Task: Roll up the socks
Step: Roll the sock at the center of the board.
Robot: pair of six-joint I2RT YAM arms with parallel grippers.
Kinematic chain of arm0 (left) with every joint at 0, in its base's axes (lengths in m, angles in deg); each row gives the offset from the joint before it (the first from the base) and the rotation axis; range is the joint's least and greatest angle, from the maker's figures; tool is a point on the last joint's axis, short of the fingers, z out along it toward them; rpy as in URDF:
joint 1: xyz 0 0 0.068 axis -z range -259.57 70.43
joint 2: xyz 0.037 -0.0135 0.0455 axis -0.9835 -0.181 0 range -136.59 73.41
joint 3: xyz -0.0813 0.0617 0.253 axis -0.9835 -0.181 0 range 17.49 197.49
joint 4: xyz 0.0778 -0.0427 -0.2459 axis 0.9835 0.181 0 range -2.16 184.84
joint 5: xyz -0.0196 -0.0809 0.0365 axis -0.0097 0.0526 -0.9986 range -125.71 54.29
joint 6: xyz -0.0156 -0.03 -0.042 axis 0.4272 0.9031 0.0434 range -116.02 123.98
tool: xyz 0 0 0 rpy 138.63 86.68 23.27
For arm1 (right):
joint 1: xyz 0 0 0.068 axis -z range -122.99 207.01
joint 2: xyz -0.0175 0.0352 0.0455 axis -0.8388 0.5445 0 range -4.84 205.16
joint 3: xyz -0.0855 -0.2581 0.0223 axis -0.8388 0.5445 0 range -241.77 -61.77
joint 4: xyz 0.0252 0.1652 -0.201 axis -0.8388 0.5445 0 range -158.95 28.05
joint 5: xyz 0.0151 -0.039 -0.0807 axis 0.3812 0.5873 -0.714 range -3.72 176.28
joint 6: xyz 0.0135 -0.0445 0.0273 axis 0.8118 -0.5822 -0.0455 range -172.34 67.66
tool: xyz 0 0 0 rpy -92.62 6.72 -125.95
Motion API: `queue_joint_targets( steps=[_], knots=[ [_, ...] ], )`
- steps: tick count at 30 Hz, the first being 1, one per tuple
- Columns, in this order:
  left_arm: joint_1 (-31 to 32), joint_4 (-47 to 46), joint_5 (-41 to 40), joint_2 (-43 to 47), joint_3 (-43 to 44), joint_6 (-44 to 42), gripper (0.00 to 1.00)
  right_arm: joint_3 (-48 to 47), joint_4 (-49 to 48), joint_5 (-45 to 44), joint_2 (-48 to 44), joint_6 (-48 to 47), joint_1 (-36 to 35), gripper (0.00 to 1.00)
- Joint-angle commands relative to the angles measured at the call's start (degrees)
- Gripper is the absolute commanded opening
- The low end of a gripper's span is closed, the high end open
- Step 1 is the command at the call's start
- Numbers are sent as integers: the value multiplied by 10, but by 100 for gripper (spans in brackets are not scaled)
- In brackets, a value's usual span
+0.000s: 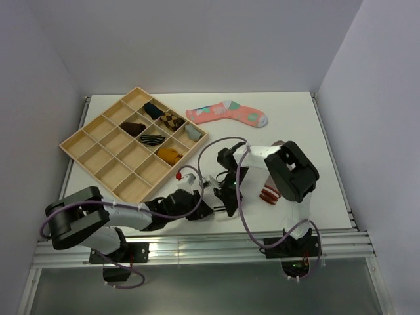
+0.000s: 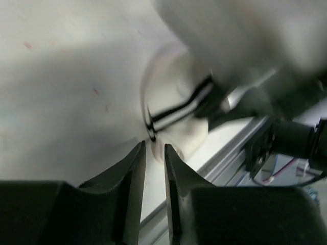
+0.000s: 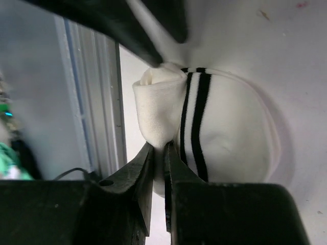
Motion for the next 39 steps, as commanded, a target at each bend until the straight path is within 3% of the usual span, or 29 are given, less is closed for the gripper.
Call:
queue_joint_targets(
  steps=[1, 6, 13, 17, 24, 32, 39],
  knots=[
    [43, -114, -83, 10, -29, -28, 27, -30, 29, -18, 42, 9, 19, 6],
    [130, -144, -165, 23, -35, -90, 34, -46, 20, -34, 68, 44, 29, 6],
    [156, -40, -197, 9, 56, -220, 38, -49, 11, -49, 81, 61, 30, 6],
    [159, -4, -172, -7, 92, -306, 40, -63, 32, -39, 99, 58, 30, 7],
    [159, 14, -118, -53, 121, -350, 40, -78, 47, -37, 113, 59, 30, 7],
    [152, -9, -105, -69, 116, -369, 47, -88, 53, -44, 127, 61, 31, 7],
    [137, -6, -107, -91, 123, -373, 47, -87, 51, -44, 130, 62, 31, 7]
  ],
)
